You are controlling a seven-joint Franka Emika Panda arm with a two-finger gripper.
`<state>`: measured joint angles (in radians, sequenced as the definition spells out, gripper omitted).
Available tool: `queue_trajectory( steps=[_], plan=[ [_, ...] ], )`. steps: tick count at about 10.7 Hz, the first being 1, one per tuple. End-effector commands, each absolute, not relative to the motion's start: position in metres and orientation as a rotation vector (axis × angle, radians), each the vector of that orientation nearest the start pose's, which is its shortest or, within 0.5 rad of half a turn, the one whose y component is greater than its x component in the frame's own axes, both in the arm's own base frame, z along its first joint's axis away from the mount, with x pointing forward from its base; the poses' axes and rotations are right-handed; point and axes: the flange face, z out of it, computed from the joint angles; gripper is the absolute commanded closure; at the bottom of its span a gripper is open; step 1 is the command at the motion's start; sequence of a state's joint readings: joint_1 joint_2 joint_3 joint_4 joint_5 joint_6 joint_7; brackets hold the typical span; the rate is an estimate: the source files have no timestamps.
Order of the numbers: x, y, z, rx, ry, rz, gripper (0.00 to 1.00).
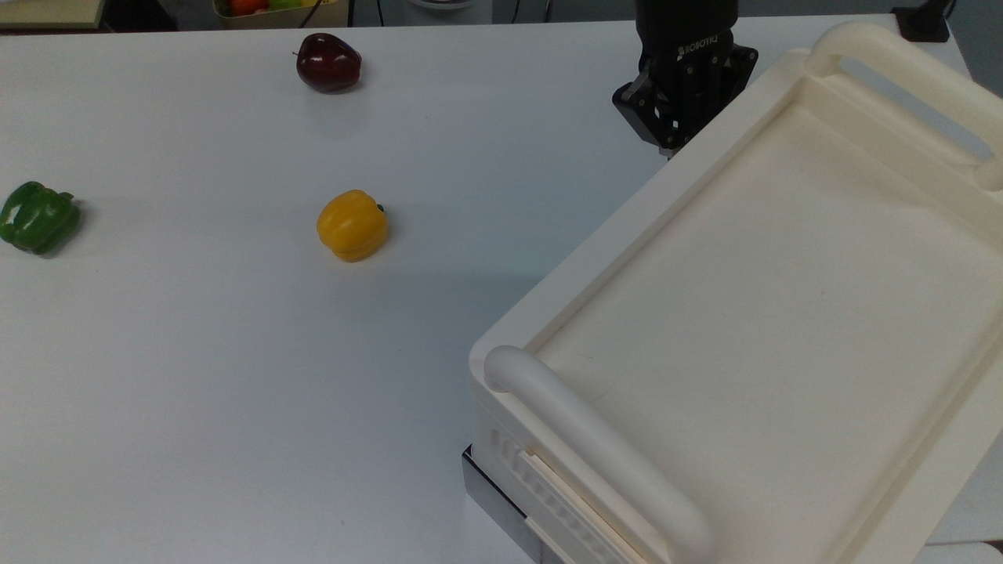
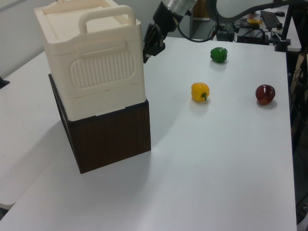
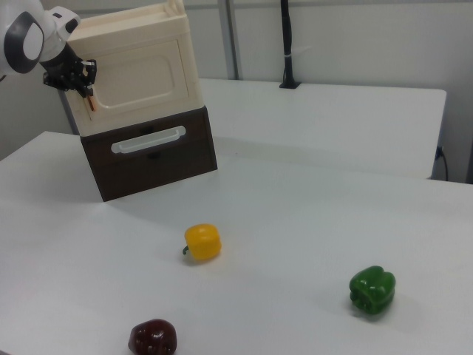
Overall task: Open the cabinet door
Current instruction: 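Swing the cabinet door open, pulling it away from the cabinet body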
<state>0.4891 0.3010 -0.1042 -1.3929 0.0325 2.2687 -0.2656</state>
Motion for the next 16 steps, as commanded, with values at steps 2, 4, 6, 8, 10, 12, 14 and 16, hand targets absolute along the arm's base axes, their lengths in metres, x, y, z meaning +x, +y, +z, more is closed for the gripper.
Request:
queue_trajectory(
  steps=[2,4,6,8,10,12,14,16],
  plan=[
    [0.608,0.247,0.62,-2.896,-0.96,-0.688,1.0],
    [0.604,0.221,0.626,-2.932,-0.913,-0.596,1.0],
    [0.597,0.174,0.634,-2.985,-0.821,-0.495,1.0],
    [0.59,0.103,0.638,-3.054,-0.671,-0.308,0.59],
    [0.593,0.033,0.637,-3.103,-0.481,-0.252,0.0],
    [0.587,-0.012,0.634,-3.129,-0.341,-0.158,0.0],
    [0.582,-0.031,0.63,-3.148,-0.191,-0.086,0.0],
    [0.576,-0.053,0.628,-3.149,-0.006,-0.037,0.0]
  ],
)
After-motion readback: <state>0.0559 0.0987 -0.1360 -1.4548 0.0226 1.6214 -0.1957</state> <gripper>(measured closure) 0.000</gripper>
